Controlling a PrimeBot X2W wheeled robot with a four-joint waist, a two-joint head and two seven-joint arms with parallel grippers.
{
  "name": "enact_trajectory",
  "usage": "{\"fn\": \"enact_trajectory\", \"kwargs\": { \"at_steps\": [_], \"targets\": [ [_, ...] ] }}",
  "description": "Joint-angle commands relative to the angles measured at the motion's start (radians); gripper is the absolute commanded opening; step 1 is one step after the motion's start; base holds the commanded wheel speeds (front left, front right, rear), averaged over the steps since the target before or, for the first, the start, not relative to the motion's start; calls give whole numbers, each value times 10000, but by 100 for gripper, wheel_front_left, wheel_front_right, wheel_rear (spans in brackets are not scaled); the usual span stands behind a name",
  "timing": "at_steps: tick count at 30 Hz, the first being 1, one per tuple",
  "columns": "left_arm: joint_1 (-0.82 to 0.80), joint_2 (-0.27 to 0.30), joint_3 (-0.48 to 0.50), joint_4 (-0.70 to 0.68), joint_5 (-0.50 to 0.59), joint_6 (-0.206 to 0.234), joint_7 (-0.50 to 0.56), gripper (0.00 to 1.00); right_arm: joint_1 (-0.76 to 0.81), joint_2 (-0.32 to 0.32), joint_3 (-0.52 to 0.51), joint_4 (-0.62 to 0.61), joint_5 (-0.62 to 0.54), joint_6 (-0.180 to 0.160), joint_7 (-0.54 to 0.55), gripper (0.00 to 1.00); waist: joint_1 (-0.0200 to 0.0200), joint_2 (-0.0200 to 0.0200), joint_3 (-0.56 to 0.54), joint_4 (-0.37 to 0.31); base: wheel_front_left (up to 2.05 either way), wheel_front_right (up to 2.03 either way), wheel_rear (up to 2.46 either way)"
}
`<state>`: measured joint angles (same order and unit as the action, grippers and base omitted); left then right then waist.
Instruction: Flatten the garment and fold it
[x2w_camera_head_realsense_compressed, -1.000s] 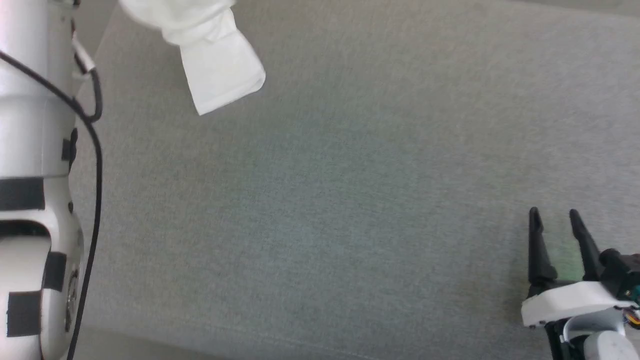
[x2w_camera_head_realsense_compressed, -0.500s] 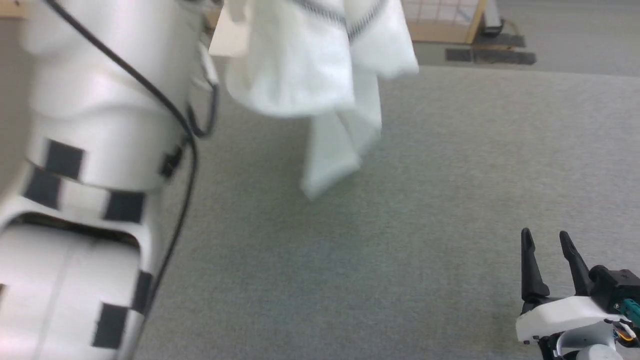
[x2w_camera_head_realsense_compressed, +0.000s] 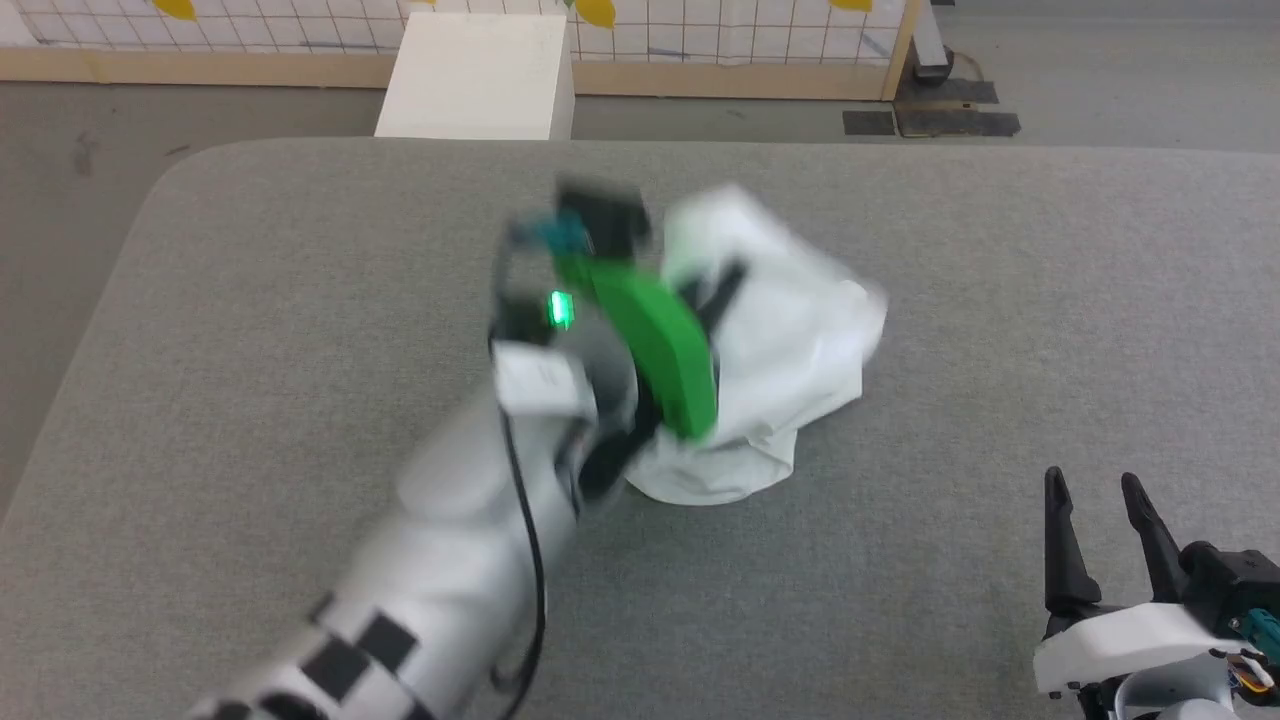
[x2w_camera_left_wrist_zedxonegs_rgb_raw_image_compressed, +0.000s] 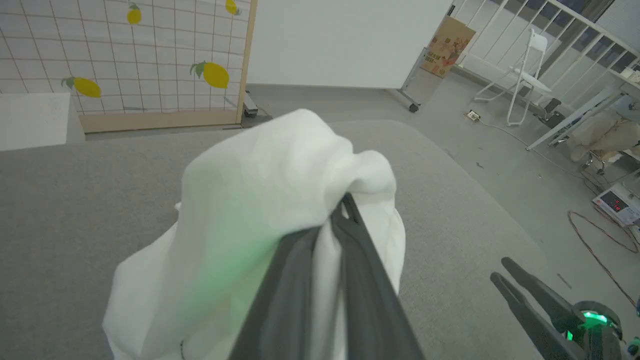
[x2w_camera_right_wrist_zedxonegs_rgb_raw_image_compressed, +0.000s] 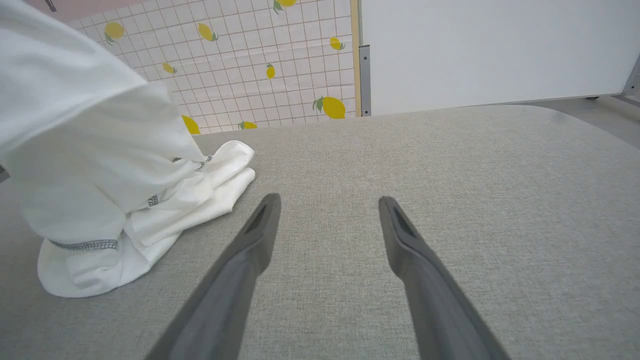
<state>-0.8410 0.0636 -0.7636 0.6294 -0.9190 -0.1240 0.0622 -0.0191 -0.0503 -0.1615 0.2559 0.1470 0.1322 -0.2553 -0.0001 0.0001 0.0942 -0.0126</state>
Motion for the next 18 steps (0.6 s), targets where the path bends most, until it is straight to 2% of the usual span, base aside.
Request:
{"fn": "enact_trajectory", "kwargs": {
  "at_steps": [1, 5, 8, 9, 10, 11, 14, 18],
  "targets": [
    [448, -17, -305, 280, 165, -57, 123, 0, 60, 1, 36, -18, -61, -15, -54, 100, 1, -1, 104, -59, 0, 0, 0],
    [1383, -63, -1313, 1286, 465, 24, 801, 0, 38, 1, 105, -1, -20, -15, -56, 100, 1, -1, 223, -108, 0, 0, 0],
    [1709, -89, -1585, 1754, 351, 76, 1253, 0, 35, 1, 125, 15, 6, -15, -57, 100, 1, -1, 262, -100, 0, 0, 0],
    [1758, -98, -1548, 1829, 210, 88, 1337, 14, 41, 1, 116, 26, 15, -15, -58, 100, 1, -1, 261, -80, 0, 0, 0],
    [1781, -104, -1444, 1838, 33, 92, 1351, 83, 49, 1, 103, 39, 20, -15, -58, 100, 1, -1, 250, -57, 0, 0, 0],
    [1780, -111, -1309, 1816, -187, 104, 1379, 100, 60, 1, 91, 60, 25, -15, -59, 100, 1, -1, 221, -29, 0, 0, 0],
    [1708, -121, -813, 1545, -901, 100, 1443, 100, 87, 1, 69, 122, 33, -15, -60, 100, 1, -1, 89, 55, 0, 0, 0],
    [1597, -126, 389, 734, -2279, 66, 1267, 100, 123, 1, 53, 174, 83, -15, -61, 100, 1, -1, -157, 196, 0, 0, 0]
  ]
}}
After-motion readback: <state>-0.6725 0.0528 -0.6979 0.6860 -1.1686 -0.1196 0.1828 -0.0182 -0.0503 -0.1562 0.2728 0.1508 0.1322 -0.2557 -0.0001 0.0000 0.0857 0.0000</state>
